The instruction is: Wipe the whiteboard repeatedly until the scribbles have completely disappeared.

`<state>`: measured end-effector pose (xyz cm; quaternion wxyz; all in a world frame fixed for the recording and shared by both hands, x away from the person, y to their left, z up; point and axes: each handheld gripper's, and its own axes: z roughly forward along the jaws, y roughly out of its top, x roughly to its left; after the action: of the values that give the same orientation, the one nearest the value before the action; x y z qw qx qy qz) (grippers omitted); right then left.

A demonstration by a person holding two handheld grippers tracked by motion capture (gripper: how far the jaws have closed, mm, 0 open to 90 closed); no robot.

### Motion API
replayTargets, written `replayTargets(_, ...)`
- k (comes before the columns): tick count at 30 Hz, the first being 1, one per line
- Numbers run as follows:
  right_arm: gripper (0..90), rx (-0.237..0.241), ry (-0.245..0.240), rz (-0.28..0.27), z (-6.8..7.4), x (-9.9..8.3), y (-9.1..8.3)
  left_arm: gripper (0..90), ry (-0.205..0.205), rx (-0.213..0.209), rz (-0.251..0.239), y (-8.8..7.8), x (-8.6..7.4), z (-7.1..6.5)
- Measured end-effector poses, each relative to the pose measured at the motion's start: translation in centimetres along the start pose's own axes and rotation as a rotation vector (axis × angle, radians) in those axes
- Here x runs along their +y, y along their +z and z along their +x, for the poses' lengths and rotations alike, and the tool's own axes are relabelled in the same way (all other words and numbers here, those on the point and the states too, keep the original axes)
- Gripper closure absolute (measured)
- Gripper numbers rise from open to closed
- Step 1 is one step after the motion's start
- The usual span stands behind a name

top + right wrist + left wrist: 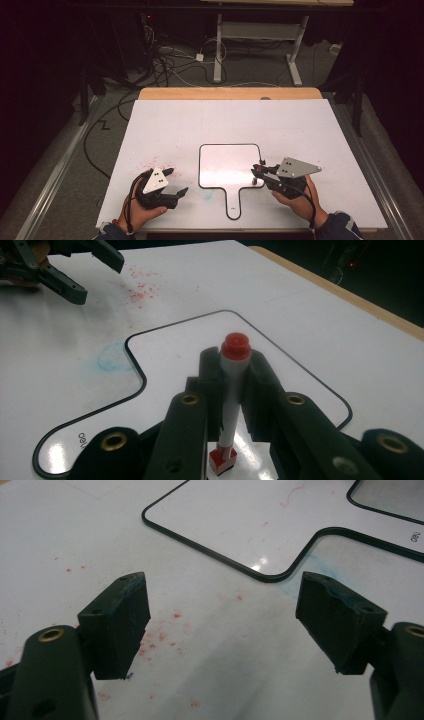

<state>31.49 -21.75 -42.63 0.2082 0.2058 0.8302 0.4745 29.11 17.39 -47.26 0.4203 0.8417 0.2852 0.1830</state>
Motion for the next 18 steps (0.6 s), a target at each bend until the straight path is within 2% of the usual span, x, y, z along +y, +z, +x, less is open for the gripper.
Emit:
replayTargets(1,80.8,-0.012,-0.010,0.003,0.0,0.1,0.1,20.8,-0.025,-0.006,-0.007,0.1,0.0,-0.2)
replayTargets(2,80.8,-0.024,-0.019,0.004,0.0,0.1,0.2,20.8,0.000,0.000,-0.001,0.0,0.0,0.0)
replayTargets(3,80.8,-0.022,-0.010,-0.001,0.0,0.1,0.4,20.8,-0.002,-0.001,-0.002,0.0,0.0,0.0)
replayTargets(4,80.8,-0.017,-0.006,-0.007,0.0,0.2,0.6,20.8,-0.029,-0.008,-0.008,0.1,-0.1,-0.2)
replayTargets(5,80.8,-0.014,-0.004,-0.008,0.1,0.3,0.8,20.8,-0.031,-0.010,-0.009,0.1,-0.1,-0.2)
replayTargets(6,80.8,-0.006,-0.004,-0.013,0.4,0.4,1.1,20.8,-0.028,-0.011,-0.007,0.1,-0.1,-0.2)
replayTargets(7,80.8,0.007,-0.006,-0.019,0.7,0.6,1.4,20.8,0.001,-0.003,0.001,0.1,0.0,0.0)
replayTargets(8,80.9,0.022,-0.010,-0.022,1.1,0.8,1.8,20.8,0.002,-0.004,0.003,0.1,0.0,0.0)
replayTargets(9,80.8,0.032,-0.018,-0.023,1.5,1.0,2.2,20.7,-0.027,-0.012,-0.006,0.2,-0.1,-0.2)
replayTargets(10,80.8,0.038,-0.026,-0.025,1.9,1.3,2.5,20.7,-0.025,-0.013,-0.005,0.1,-0.1,-0.2)
replayTargets(11,80.8,0.055,-0.027,-0.030,2.2,1.5,2.9,20.7,0.003,-0.006,0.002,0.1,0.0,0.0)
replayTargets(15,80.8,0.081,-0.038,-0.040,3.2,2.0,4.0,20.7,0.001,-0.006,-0.001,0.0,0.0,0.0)
replayTargets(18,80.8,0.082,-0.049,-0.034,3.3,2.2,4.1,20.8,0.000,-0.007,-0.002,0.0,-0.1,0.0)
